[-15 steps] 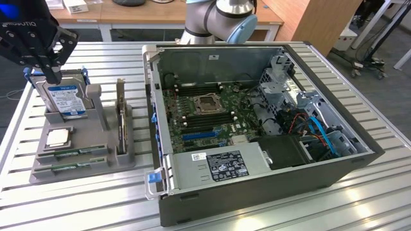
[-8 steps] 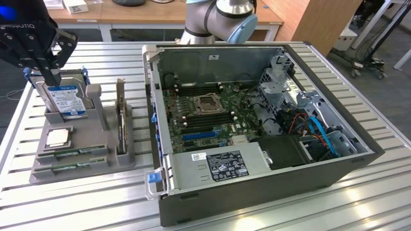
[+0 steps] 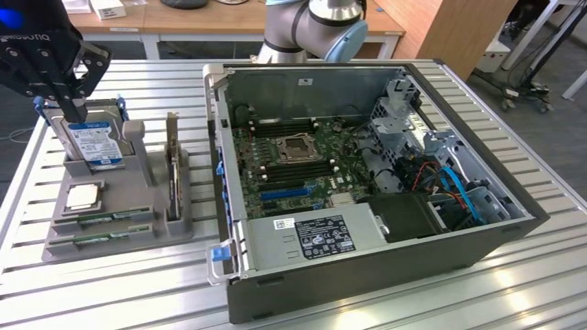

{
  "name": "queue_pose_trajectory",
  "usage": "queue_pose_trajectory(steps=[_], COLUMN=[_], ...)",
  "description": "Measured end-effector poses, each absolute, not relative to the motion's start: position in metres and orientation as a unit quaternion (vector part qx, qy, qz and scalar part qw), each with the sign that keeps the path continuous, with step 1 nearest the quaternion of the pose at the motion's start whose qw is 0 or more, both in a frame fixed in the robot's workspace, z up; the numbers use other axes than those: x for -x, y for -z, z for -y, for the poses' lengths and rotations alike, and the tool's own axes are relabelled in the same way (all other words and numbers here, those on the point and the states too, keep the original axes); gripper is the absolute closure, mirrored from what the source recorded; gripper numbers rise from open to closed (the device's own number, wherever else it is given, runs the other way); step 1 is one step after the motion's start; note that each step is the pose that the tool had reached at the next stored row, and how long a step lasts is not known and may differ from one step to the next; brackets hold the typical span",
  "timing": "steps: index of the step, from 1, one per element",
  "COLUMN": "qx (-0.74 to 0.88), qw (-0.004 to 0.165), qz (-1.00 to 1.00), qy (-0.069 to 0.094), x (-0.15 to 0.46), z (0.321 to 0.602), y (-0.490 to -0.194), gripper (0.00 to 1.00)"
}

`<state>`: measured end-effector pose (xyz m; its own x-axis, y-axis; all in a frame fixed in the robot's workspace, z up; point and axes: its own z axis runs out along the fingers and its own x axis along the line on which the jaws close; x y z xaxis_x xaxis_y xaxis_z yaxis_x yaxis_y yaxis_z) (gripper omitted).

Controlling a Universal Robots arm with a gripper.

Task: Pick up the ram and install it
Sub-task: 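Pick up the ram and move it above insertion slot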

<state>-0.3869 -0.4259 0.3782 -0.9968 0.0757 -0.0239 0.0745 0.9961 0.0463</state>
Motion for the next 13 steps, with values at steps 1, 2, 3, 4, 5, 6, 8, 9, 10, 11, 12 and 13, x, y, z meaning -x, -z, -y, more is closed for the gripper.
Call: queue_pose_trajectory(steps=[1,2,3,4,5,6,8,9,10,11,12,13], qx=[-0.038,-0.038,-0.038,-0.037,-0.036,-0.034,-0.028,-0.024,-0.020,-0.015,-0.009,-0.003], qw=[0.013,0.013,0.013,0.013,0.013,0.013,0.013,0.012,0.012,0.012,0.012,0.012], qz=[-0.999,-0.999,-0.999,-0.999,-0.999,-0.999,-0.999,-0.999,-0.999,-1.000,-1.000,-1.000], qy=[-0.023,-0.023,-0.023,-0.023,-0.023,-0.023,-0.023,-0.023,-0.023,-0.023,-0.023,-0.023], x=[0.3869,0.3869,0.3869,0.3869,0.3869,0.3870,0.3870,0.3870,0.3870,0.3870,0.3870,0.3870], z=[0.4259,0.4259,0.4259,0.4259,0.4259,0.4259,0.4259,0.4259,0.4259,0.4259,0.4259,0.4259], y=[-0.3783,-0.3782,-0.3783,-0.3783,-0.3783,-0.3783,-0.3783,-0.3783,-0.3783,-0.3783,-0.3782,-0.3783], gripper=[0.90,0.90,0.90,0.90,0.90,0.90,0.90,0.90,0.90,0.90,0.90,0.90])
